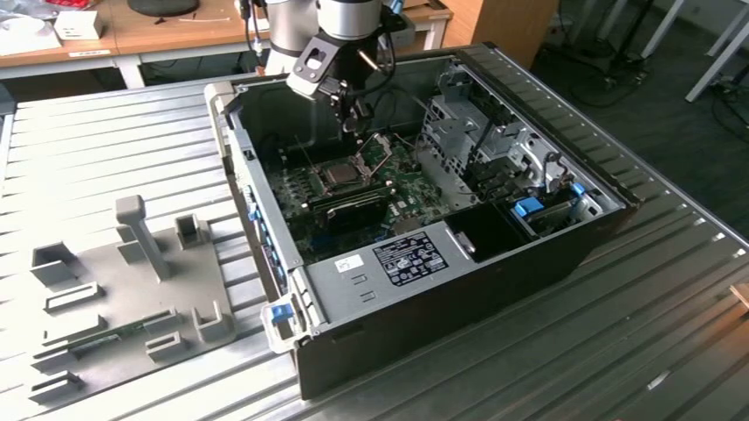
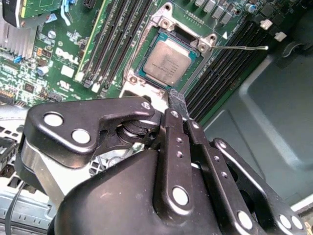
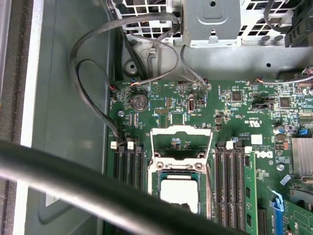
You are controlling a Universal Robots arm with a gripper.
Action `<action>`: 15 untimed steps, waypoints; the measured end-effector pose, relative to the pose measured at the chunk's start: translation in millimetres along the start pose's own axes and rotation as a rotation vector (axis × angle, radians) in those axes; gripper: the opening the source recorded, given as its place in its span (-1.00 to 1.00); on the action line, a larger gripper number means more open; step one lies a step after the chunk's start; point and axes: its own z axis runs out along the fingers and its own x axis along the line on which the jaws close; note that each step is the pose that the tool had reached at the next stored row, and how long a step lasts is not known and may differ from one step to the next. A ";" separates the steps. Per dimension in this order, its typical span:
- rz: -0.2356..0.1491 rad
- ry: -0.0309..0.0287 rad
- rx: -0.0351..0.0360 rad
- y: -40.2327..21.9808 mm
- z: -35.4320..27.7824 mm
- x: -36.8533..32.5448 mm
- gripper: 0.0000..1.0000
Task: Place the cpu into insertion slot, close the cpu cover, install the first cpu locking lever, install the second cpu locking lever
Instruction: 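Close the cpu cover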
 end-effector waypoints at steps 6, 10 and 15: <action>0.000 0.0000 0.0000 0.1 -1.1 0.0 -0.80; 0.000 -0.0001 0.0001 0.4 -1.2 0.0 -0.80; 0.000 -0.0001 0.0000 2.9 -1.0 0.0 -0.80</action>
